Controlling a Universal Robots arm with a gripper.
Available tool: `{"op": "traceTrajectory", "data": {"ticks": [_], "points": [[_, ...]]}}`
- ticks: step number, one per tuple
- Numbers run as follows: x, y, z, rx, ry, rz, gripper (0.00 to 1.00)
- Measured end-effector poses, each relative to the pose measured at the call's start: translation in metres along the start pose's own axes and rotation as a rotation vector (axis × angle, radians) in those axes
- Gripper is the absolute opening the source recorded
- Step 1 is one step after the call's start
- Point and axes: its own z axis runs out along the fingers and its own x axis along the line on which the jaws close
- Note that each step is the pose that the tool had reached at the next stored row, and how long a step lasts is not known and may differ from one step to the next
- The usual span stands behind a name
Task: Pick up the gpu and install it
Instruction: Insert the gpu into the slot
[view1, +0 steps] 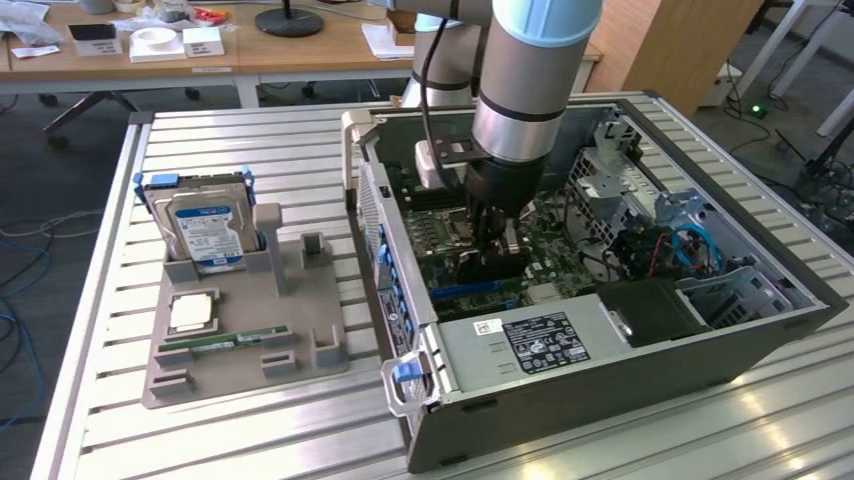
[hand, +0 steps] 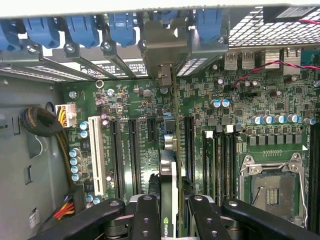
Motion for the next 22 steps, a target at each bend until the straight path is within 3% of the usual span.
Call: {"op": "traceTrajectory", "data": {"ticks": [22], "points": [[0.0001, 0.0004, 0.0000, -0.0020, 0.0005, 0.000, 0.27]]}}
